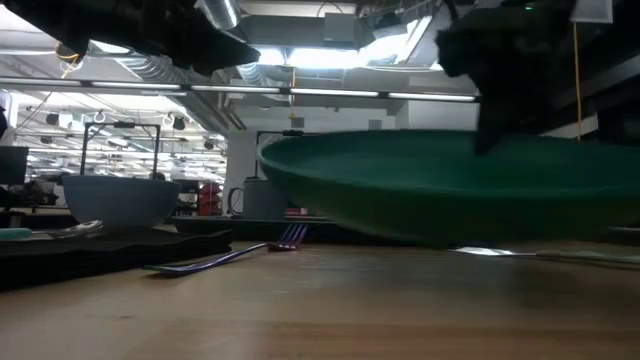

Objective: Set up tray
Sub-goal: Put the green plate on the black serving tray to the bottom of the gray cup

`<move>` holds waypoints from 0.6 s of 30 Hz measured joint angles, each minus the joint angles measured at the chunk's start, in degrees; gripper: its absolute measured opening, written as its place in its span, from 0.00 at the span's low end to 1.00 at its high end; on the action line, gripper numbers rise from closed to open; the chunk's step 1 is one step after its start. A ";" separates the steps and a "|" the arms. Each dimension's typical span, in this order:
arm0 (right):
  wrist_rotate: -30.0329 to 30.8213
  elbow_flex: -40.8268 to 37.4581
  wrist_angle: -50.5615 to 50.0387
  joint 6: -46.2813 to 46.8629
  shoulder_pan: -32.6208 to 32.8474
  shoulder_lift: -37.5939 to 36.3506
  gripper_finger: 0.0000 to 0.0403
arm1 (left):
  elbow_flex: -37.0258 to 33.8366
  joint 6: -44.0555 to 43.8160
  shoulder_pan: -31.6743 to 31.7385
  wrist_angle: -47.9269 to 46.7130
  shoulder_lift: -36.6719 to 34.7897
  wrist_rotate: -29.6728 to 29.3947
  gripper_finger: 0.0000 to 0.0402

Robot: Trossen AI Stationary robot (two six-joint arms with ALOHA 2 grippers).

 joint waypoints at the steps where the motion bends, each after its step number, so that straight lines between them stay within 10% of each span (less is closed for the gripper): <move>1: 0.00 0.50 0.07 -1.93 -1.16 0.00 0.03 | 0.00 -0.08 0.00 -0.32 0.00 0.00 0.00; 18: -6.24 2.24 5.48 -26.46 -23.13 0.00 0.03 | -7.72 -2.77 0.02 5.15 -4.24 0.25 0.00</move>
